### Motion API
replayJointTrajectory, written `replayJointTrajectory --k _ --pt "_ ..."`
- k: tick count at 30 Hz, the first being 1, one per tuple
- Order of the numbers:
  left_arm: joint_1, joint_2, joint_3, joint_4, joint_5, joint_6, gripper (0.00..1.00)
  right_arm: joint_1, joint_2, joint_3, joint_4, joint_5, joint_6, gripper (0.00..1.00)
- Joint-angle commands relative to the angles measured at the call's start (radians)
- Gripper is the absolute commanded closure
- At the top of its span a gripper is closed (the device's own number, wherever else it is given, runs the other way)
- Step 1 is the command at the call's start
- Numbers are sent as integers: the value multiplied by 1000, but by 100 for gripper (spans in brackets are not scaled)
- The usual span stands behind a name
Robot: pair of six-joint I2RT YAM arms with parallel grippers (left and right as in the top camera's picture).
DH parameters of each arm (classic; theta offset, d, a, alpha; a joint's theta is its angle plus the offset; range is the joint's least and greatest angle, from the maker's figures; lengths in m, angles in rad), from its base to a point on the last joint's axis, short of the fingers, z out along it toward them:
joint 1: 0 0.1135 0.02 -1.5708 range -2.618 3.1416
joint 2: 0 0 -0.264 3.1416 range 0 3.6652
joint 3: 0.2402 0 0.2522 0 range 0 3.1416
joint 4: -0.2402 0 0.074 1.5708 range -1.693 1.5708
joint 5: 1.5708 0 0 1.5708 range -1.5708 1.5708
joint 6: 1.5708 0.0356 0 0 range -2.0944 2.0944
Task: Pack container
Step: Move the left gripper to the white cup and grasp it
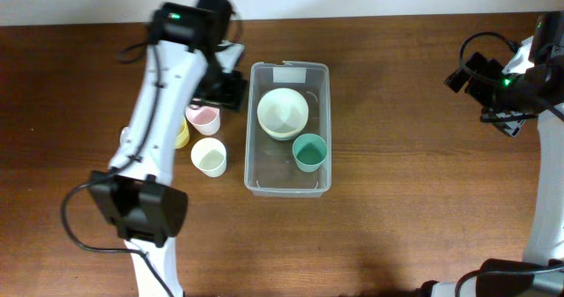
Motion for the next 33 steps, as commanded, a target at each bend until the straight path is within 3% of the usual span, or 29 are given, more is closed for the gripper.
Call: replayJointTrajectory --k 1,7,15,18,21,25,30,33 --pt "93 -6 -55 -9 35 -24 26 -2 -6 10 3 9 3 1" --pt "169 -6 -252 14 57 -24 30 -2 -6 10 3 9 3 1" --pt "177 -6 -510 194 80 -24 30 -2 -6 10 3 9 3 1" --pt "176 -6 -569 243 84 -24 35 -2 -6 10 3 9 3 1" --pt "176 -6 -621 281 106 -24 48 -2 -6 10 3 9 3 1" --pt "176 -6 -662 312 107 -24 81 -2 -6 10 3 9 3 1" --pt "176 -6 -662 314 118 -24 98 -2 -6 10 3 9 3 1" --pt "176 -12 -653 295 121 -24 99 -2 -6 10 3 9 3 1"
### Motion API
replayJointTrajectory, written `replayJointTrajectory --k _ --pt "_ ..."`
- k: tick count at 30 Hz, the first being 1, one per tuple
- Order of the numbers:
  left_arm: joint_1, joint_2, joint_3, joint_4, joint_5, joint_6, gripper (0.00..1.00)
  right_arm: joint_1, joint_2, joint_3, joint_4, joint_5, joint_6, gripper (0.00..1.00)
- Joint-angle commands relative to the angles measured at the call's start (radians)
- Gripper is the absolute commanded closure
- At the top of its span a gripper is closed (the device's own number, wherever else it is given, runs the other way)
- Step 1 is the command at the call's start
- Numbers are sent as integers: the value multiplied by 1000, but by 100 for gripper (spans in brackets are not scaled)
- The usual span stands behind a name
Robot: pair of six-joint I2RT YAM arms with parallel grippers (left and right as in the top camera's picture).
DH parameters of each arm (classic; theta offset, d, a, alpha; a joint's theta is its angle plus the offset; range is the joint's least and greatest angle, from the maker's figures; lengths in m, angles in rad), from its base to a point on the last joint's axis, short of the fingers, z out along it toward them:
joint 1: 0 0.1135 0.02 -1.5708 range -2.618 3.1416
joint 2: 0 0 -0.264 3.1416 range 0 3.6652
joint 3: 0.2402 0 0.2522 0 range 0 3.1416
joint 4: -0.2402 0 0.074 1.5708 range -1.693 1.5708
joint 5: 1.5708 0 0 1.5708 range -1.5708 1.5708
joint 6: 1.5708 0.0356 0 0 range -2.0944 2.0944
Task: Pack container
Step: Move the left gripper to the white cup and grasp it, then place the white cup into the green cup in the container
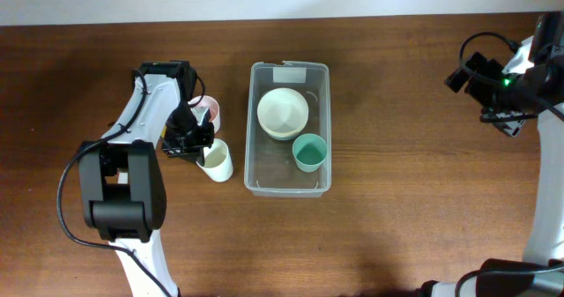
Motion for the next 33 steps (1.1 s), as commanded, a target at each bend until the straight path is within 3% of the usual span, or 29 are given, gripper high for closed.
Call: replayJointTrajectory --k 1,17,33 --pt "3 -19 9 -19 21 8 99 -2 -6 10 3 9 4 1" --pt "-16 -402 191 -80 31 -19 99 -2 -6 10 3 9 4 1" --pt "-385 -374 188 93 8 -18 99 -2 -6 10 3 9 4 1"
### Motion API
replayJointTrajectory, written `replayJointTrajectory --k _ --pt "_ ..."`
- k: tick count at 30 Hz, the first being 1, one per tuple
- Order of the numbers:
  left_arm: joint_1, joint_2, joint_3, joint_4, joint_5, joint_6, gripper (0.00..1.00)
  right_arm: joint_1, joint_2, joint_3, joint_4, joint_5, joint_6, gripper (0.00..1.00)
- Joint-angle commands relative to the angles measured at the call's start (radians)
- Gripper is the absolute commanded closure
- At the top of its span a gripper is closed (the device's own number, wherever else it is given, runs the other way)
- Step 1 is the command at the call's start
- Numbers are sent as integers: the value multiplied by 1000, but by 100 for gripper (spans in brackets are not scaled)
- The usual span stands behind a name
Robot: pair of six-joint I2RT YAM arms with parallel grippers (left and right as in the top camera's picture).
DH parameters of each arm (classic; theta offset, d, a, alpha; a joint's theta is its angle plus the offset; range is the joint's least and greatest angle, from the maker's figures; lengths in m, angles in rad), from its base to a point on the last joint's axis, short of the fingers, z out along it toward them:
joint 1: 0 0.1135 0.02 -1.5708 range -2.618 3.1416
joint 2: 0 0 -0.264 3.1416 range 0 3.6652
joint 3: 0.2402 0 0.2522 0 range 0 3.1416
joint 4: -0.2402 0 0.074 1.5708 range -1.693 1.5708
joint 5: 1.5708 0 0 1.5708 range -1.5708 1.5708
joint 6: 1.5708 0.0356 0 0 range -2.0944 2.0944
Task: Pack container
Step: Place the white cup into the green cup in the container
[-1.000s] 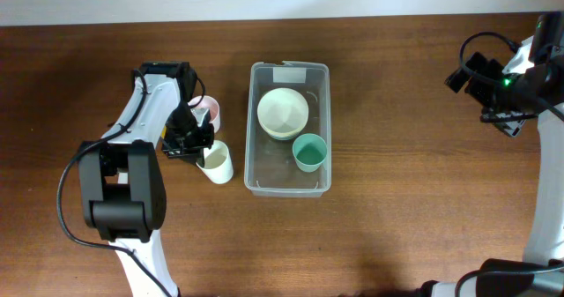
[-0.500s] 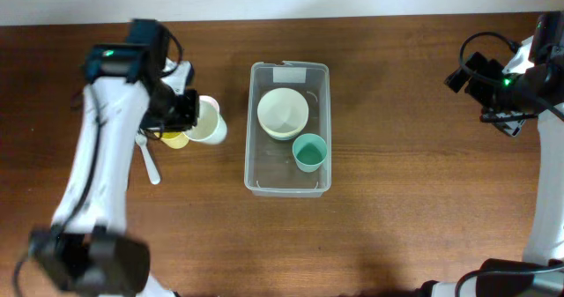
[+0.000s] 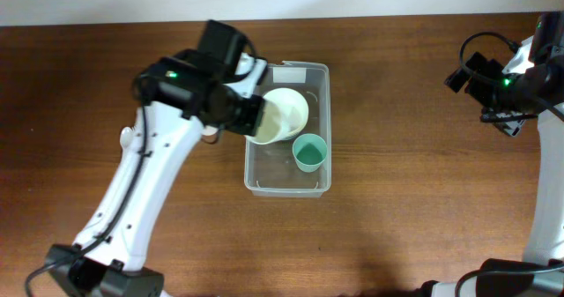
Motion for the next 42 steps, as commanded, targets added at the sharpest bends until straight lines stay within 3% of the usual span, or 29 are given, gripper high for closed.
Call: replayJointTrajectory --k 1,5,19,25,34,38,42 --pt "-59 48 -2 39 -10 -6 99 -2 -6 10 3 9 3 1" --pt "-107 115 -2 66 -81 -3 99 -2 -6 10 3 9 3 1" --pt "-165 287 -2 171 -80 32 98 -2 -6 10 3 9 3 1" --pt "-165 287 -2 164 -80 31 63 -2 -6 10 3 9 3 1" --pt "-164 286 98 85 -84 32 62 -2 -6 10 3 9 3 1" --pt "-161 285 189 -14 -227 31 62 -2 -6 10 3 9 3 1" --pt "-121 285 325 -161 -448 -43 44 -2 -6 10 3 9 3 1"
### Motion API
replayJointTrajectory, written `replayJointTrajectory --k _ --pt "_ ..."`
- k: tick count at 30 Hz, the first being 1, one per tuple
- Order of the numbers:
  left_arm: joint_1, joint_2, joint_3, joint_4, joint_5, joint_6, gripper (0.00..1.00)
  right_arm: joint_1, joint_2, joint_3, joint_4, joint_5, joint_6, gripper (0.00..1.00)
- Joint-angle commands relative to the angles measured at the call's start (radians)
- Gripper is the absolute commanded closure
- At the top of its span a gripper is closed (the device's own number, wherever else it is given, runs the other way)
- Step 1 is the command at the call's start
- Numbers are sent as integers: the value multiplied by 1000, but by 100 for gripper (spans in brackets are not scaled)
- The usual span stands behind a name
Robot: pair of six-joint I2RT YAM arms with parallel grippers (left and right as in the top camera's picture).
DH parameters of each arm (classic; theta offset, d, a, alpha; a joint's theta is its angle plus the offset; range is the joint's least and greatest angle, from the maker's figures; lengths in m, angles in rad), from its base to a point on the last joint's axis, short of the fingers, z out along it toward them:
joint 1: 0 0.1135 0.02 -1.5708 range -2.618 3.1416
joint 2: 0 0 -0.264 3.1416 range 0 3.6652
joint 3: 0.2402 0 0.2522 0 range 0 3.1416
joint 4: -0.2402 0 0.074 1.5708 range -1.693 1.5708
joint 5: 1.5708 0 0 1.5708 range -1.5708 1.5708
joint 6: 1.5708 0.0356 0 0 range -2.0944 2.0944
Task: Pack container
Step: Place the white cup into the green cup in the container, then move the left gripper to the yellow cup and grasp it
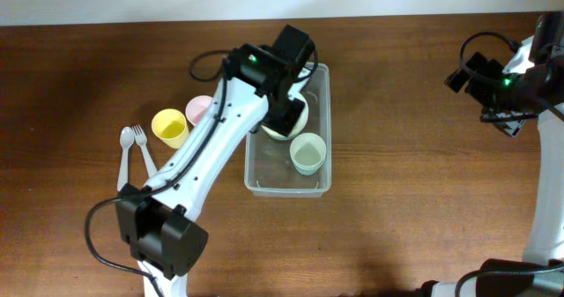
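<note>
A clear plastic container (254, 160) stands mid-table. It holds a cream bowl (300, 119) and, nearer the front, a pale cup (307, 152) that stands nested in a green one. My left gripper (285, 118) hangs over the bowl, just behind the nested cups. It is apart from them and open, with nothing in it. On the table left of the container stand a yellow cup (169, 126) and a pink cup (198, 110). My right gripper (493, 99) is held far off at the right edge, and its jaws cannot be made out.
A white fork and spoon (132, 147) lie on the wood left of the yellow cup. The left arm spans from the front left up over the container's left wall. The right arm's cables hang at the far right.
The left gripper was over the container's left wall with the white cup in it. The cup now stands inside the green cup, and the gripper is free over the bowl.
The left gripper first hovered behind the pink cup, with the white cup standing on the table. It then closed on the white cup, later held it over the container, and has now let it go inside the green cup. The right arm has stayed still.
</note>
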Motion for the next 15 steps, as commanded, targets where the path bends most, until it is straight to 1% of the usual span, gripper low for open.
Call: replayJointTrajectory --k 1,3,6,7,9,10,13,15 --pt "54 -6 124 -87 -240 -71 41 -2 -6 10 3 9 3 1" --pt "108 -8 170 -142 -256 -94 38 -2 -6 10 3 9 3 1" --pt "236 -14 198 -188 -248 -130 33 -2 -6 10 3 9 3 1" --pt "278 -15 198 -195 -234 -130 28 -2 -6 10 3 9 3 1" --pt "380 -14 190 -202 -167 -129 25 -2 -6 10 3 9 3 1" --pt "444 -13 177 -199 -105 -121 24 -2 -6 10 3 9 3 1" --pt "584 -9 126 -181 37 -63 24 -2 -6 10 3 9 3 1" --pt "659 0 84 -162 83 -57 25 -2 -6 10 3 9 3 1"
